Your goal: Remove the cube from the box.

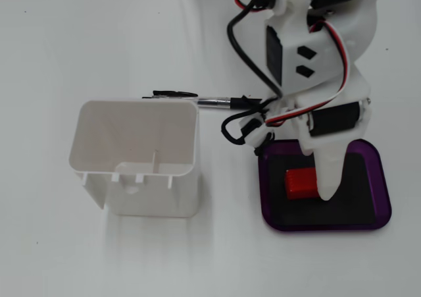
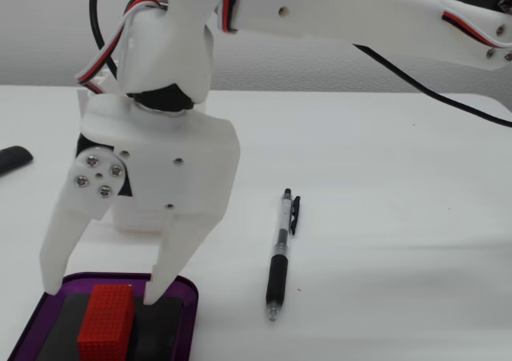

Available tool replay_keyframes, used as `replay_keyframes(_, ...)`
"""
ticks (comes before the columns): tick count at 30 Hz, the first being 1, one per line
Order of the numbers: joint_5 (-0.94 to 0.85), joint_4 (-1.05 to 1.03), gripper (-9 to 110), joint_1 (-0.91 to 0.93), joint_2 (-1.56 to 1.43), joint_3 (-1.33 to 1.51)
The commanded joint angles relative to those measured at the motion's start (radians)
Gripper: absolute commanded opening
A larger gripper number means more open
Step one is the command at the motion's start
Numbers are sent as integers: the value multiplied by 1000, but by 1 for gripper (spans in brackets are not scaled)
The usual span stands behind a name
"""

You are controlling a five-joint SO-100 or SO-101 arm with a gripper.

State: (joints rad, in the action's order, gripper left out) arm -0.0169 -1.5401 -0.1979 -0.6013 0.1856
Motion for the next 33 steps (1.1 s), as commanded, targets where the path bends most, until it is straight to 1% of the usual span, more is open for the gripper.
replay_keyframes(1, -3, 23, 22, 3, -26, -28)
replay_keyframes(17, -12, 41, 21, 2, 110, -43)
replay_keyframes(20, -14, 54, 17, 2, 114, -43)
replay_keyframes(26, -14, 55, 0, 2, 115, -43)
replay_keyframes(33, -12, 38, 0, -5, 94, -64)
